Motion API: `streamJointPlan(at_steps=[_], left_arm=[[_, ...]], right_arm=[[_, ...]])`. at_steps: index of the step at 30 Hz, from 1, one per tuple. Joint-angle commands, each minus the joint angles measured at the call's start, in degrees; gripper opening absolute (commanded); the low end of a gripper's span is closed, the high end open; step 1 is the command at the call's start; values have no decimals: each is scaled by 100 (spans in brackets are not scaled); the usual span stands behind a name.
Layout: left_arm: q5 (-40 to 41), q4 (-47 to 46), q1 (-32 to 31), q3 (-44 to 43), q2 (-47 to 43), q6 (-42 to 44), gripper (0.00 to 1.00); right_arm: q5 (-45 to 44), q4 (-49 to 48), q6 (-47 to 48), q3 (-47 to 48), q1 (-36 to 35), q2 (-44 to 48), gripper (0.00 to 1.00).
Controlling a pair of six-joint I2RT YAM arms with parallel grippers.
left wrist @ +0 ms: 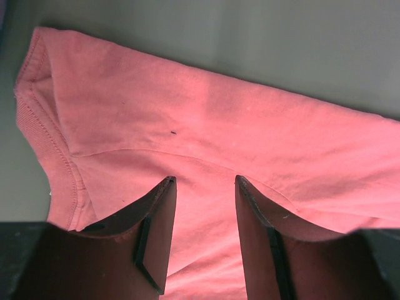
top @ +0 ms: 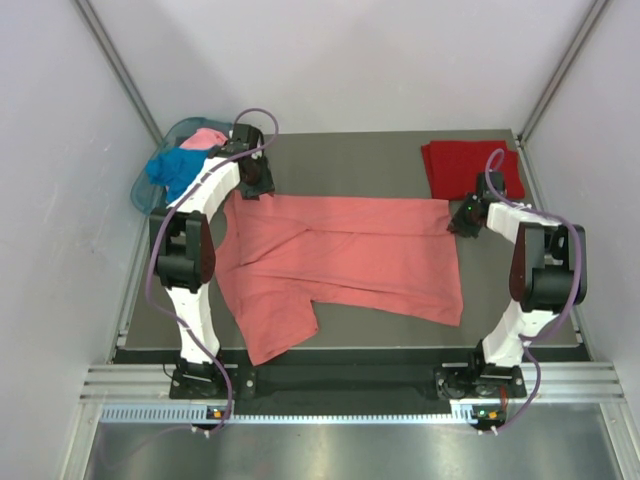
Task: Fold and stack the t-shirts
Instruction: Fold the tshirt
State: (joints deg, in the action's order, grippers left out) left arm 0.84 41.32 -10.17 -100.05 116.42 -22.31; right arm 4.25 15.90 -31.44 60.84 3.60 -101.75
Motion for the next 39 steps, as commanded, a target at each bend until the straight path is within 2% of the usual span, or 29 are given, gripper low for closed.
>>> streamJointPlan(at_steps=[1, 2, 3, 13, 22, 29, 32, 35, 39], left_arm=[[-49, -133, 24, 3, -155, 68, 48], [-32, -142, 24, 12, -146, 60, 48], [-23, -142, 16, 12, -146, 60, 48], [294, -89, 86, 65, 328, -55, 48], [434, -54, 103, 152, 689, -107, 48], [426, 42, 112, 126, 496, -90, 48], [557, 139, 95, 30, 136, 33, 48], [794, 61, 95, 195, -286, 199, 48], [567, 87, 147, 643, -698, 174, 47]], right_arm=[[-144, -105, 77, 86, -52, -29, 15], [-153, -105, 85, 77, -52, 6, 10], [-161, -105, 103, 69, -52, 33, 0], [-355, 62, 50, -169, -96, 542, 0], [-557, 115, 7, -274, -96, 587, 0], [-513, 27, -90, -398, -122, 543, 0], [-513, 237, -90, -231, -113, 560, 20], [-539, 431, -116, -160, -131, 797, 28], [-566, 493, -187, -134, -315, 1149, 34]])
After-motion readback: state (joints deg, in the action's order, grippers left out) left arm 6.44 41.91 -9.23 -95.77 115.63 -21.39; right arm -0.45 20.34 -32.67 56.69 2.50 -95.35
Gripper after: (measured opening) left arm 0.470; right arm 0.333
